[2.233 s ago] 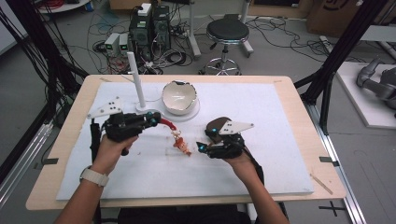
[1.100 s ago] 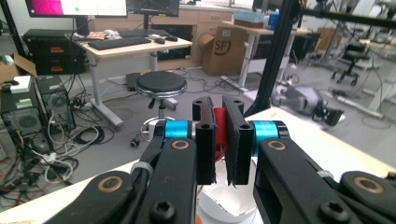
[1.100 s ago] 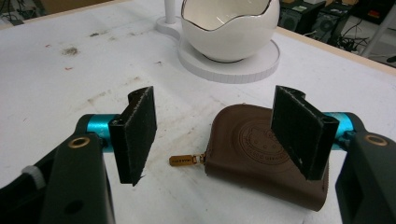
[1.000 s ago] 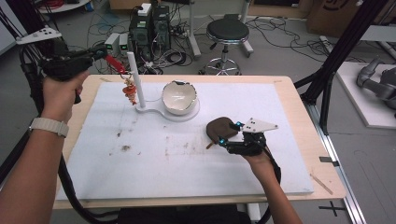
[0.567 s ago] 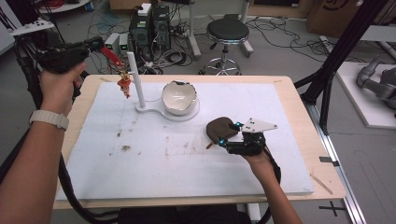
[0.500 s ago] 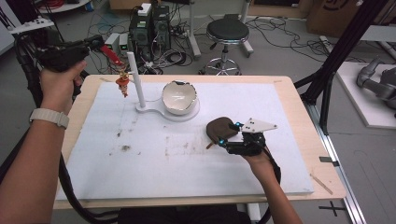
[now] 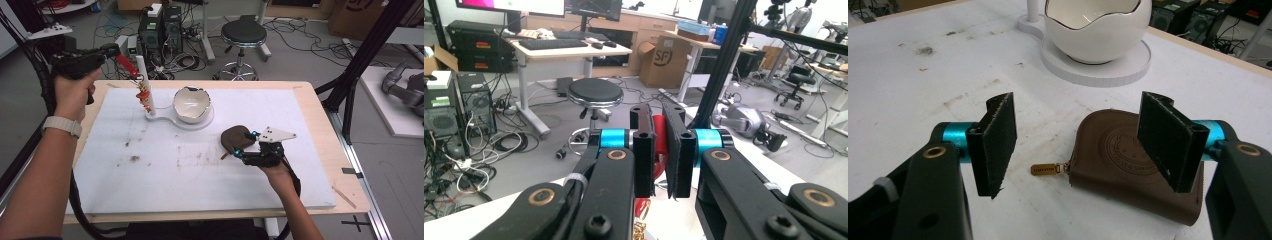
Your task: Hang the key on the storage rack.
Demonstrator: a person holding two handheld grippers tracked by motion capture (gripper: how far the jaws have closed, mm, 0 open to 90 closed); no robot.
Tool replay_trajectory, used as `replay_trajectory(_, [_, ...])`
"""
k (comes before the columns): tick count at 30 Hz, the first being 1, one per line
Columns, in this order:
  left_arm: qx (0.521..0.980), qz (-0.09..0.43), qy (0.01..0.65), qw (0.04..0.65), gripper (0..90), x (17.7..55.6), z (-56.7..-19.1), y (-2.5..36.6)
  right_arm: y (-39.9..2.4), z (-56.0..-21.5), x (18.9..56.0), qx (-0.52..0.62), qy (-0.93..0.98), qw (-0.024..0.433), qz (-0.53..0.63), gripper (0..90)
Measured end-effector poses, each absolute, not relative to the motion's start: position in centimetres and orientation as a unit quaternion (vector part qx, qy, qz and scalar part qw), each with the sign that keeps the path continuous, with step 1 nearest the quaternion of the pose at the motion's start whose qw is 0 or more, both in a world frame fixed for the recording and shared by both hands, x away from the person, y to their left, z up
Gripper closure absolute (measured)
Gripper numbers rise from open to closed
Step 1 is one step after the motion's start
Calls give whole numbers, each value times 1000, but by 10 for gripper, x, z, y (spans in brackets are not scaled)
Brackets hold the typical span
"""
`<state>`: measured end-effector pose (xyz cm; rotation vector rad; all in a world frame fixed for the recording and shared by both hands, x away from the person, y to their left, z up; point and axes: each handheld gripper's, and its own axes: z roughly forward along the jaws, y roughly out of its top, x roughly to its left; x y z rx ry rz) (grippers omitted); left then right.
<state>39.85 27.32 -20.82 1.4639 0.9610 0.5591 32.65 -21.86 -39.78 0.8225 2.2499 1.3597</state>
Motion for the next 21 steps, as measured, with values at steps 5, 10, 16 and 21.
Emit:
replay_trajectory(5, [624,242,428,608,835,407,-217,272,-219,-398,327,295,801,190,485,326])
replay_trajectory(10, [613,243,434,614,835,411,-226,272,-219,-399,328,294,801,190,486,327])
replay_trajectory(16, [599,254,460,604,811,410,-243,280,-220,-399,327,295,801,189,486,328])
replay_trajectory(21, [594,260,474,596,598,401,-257,290,-221,-399,327,295,801,191,485,328])
